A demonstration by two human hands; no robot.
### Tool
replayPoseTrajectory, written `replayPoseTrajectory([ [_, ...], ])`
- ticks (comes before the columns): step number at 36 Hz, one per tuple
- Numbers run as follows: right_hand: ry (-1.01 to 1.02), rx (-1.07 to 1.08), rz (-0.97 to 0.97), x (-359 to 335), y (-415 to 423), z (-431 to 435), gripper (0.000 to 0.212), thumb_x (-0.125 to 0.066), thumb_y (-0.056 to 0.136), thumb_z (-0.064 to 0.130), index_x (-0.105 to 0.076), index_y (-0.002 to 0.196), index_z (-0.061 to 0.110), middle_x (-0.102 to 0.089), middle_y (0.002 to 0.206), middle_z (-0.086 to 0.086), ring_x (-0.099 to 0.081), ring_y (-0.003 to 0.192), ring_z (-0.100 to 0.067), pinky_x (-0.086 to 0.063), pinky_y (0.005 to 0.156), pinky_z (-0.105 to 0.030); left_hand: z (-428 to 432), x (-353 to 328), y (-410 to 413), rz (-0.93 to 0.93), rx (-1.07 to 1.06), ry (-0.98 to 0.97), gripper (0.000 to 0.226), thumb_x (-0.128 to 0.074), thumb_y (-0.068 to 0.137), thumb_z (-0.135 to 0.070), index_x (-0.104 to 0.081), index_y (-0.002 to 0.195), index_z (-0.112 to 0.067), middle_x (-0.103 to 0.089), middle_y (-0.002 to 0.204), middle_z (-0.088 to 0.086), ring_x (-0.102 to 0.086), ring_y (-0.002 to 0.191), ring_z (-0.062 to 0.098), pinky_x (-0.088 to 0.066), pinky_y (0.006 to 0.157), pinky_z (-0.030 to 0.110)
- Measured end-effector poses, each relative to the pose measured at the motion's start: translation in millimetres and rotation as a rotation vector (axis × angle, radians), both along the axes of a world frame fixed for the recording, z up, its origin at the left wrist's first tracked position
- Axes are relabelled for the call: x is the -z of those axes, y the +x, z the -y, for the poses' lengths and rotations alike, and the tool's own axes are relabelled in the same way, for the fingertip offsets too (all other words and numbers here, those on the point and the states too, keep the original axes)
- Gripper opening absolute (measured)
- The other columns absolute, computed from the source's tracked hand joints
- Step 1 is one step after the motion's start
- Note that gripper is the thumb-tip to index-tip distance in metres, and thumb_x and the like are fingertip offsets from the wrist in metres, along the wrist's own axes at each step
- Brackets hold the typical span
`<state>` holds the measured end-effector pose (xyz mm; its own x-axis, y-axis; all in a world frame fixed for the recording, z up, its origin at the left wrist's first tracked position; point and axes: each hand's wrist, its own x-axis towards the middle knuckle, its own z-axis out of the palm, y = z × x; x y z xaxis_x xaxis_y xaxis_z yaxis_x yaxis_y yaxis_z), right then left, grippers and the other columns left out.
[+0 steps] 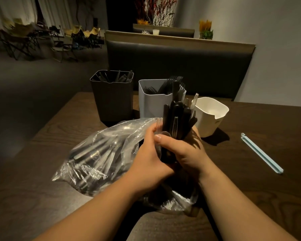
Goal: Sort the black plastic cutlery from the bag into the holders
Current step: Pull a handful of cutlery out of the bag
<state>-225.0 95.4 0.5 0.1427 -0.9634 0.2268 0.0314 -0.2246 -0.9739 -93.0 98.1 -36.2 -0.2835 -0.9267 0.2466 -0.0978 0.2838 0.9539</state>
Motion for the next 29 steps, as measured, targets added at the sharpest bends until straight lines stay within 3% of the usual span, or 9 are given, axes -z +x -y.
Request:
replayPoseTrajectory([
  [5, 0.078, 0.002, 0.036, 13.7, 3.4, 2.8, 0.031, -0.078, 0.074, 0.017, -0.077, 0.104, 0.028, -0.075, 0.099, -0.004, -0.073, 0.101, -0.025, -0.057, 0.09, -0.05, 4.2, 0.5, 0.1, -0.057, -0.017, 0.066, 0.09, -0.083, 0.067, 0.008, -0.04, 0.13, -0.039, -0.064, 0.117, -0.006, -0.066, 0.11, 0.004, -0.057, 0.091, 0.029],
  [8, 0.098, 0.095, 0.035, 19.3, 8.1, 5.0, 0.033, -0.081, 0.07, 0.021, -0.076, 0.103, 0.022, -0.076, 0.096, -0.003, -0.074, 0.096, -0.023, -0.058, 0.086, -0.047, 7.8, 1.9, 1.9, -0.054, -0.004, 0.089, 0.084, -0.084, 0.062, -0.002, -0.046, 0.13, -0.032, -0.067, 0.114, -0.007, -0.067, 0.112, 0.014, -0.058, 0.089, 0.032],
  [13, 0.096, 0.057, -0.078, 18.0, 6.0, 10.7, 0.041, -0.081, 0.069, 0.04, -0.071, 0.107, 0.029, -0.074, 0.105, -0.003, -0.072, 0.101, -0.018, -0.057, 0.093, -0.05, 7.7, 0.5, 2.4, 0.004, 0.027, 0.06, 0.055, -0.079, 0.068, 0.007, -0.057, 0.111, -0.018, -0.071, 0.103, 0.005, -0.071, 0.1, 0.02, -0.058, 0.085, 0.04],
  [16, 0.09, -0.001, -0.15, 15.6, 5.2, 12.5, 0.035, -0.077, 0.072, 0.049, -0.072, 0.104, 0.038, -0.075, 0.109, 0.002, -0.071, 0.104, -0.014, -0.054, 0.098, -0.047, 7.3, -1.3, 0.4, -0.011, 0.028, 0.058, 0.055, -0.075, 0.066, 0.01, -0.058, 0.109, -0.021, -0.072, 0.1, -0.003, -0.071, 0.099, 0.015, -0.057, 0.082, 0.031],
  [20, 0.088, -0.003, -0.223, 14.6, 5.3, 15.5, 0.071, -0.07, 0.059, 0.084, -0.07, 0.111, 0.036, -0.075, 0.106, 0.005, -0.07, 0.106, -0.014, -0.05, 0.102, -0.05, 9.1, -0.1, -2.6, -0.046, -0.002, 0.098, 0.053, -0.072, 0.058, -0.001, -0.059, 0.106, -0.02, -0.073, 0.098, -0.005, -0.071, 0.097, 0.013, -0.056, 0.081, 0.029],
  [24, 0.059, -0.037, -0.234, 15.7, 5.2, 16.2, 0.072, -0.064, 0.054, 0.092, -0.07, 0.103, 0.039, -0.076, 0.101, 0.002, -0.071, 0.102, -0.018, -0.051, 0.1, -0.052, 11.2, 0.3, -1.5, -0.066, -0.008, 0.115, 0.052, -0.075, 0.059, -0.004, -0.06, 0.107, -0.016, -0.073, 0.1, 0.003, -0.072, 0.097, 0.015, -0.059, 0.083, 0.034],
  [27, 0.03, -0.048, -0.254, 15.8, 2.3, 18.8, 0.069, -0.061, 0.057, 0.091, -0.073, 0.094, 0.035, -0.076, 0.087, 0.003, -0.073, 0.089, -0.015, -0.056, 0.091, -0.043, 10.4, -2.4, -3.1, -0.113, -0.017, 0.147, 0.05, -0.074, 0.06, -0.001, -0.061, 0.107, -0.014, -0.074, 0.099, 0.004, -0.073, 0.096, 0.017, -0.06, 0.079, 0.032],
  [29, 0.023, -0.072, -0.251, 10.3, 2.4, 17.8, 0.061, -0.054, 0.063, 0.087, -0.072, 0.076, 0.03, -0.07, 0.068, 0.005, -0.069, 0.068, -0.006, -0.056, 0.069, -0.025, 10.2, -3.6, -4.7, -0.154, -0.025, 0.168, 0.049, -0.077, 0.064, 0.007, -0.061, 0.105, -0.015, -0.076, 0.095, 0.001, -0.074, 0.094, 0.017, -0.059, 0.076, 0.028],
])
